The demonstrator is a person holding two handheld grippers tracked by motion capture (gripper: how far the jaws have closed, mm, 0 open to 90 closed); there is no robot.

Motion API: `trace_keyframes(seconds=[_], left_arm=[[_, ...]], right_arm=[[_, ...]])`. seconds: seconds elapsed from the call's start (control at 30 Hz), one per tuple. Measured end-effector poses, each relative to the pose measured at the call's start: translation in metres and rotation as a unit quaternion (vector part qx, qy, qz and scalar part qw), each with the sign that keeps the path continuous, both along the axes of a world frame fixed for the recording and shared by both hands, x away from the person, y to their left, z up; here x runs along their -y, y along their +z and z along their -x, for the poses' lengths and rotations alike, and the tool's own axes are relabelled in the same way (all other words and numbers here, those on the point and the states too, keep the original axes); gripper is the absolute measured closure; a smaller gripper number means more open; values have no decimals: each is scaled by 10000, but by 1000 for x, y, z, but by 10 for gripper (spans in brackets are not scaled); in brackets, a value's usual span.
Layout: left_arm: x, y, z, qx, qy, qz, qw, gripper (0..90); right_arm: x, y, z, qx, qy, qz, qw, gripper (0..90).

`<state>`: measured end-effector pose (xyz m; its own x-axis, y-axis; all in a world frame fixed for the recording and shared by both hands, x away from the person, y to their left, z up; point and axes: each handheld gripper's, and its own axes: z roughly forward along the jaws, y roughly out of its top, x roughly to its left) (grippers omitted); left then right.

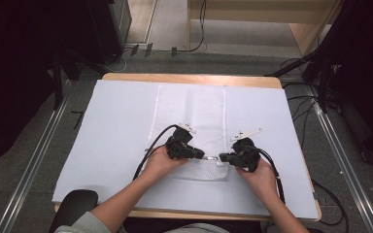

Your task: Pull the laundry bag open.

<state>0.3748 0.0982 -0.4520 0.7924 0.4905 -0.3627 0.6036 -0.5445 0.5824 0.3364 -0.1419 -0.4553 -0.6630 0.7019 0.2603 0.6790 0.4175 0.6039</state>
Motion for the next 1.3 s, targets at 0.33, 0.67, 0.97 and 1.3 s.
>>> trace_keyframes(seconds=[0.33,0.67,0.97,1.3], left_arm=[[12,-2,-1,-117,-35,18,9999,810],[21,-9,0,-324,-16,-93,9994,772],[30,-14,3,-417,9,7,9991,771],[33,-15,1,-648,193,105,9977,797]], right_arm=[[1,-9,-5,30,-67,105,9999,900],[-3,-11,-2,170,-33,181,9997,900],[-4,-11,-1,299,30,282,9992,900],[-5,-10,0,307,31,295,9991,900]])
